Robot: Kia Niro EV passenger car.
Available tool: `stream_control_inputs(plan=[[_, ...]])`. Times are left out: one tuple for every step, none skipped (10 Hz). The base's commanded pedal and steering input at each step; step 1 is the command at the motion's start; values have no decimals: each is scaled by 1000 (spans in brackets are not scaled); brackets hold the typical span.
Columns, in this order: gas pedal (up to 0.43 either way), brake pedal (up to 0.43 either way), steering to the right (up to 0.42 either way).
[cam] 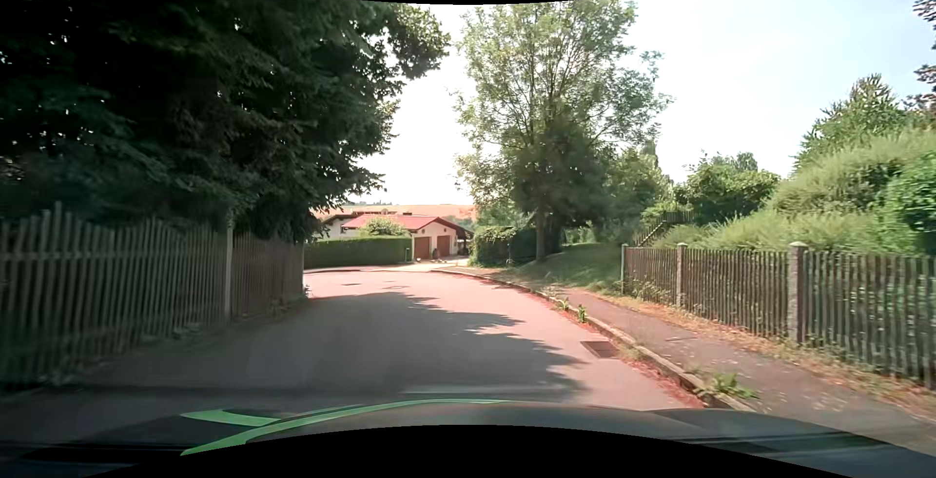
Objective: Follow the waypoints while adhering to traffic rules and regulations
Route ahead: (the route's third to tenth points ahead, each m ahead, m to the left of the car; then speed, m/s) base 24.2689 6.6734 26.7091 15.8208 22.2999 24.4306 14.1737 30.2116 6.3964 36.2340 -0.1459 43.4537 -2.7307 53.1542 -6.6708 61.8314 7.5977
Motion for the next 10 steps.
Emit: stream_control_inputs(plan=[[0, 104, 6], [0, 110, 4], [0, 122, 3], [0, 140, 3], [0, 152, -1], [0, 165, -14], [0, 183, -28], [0, 183, -37], [0, 189, -42], [0, 195, -47]])
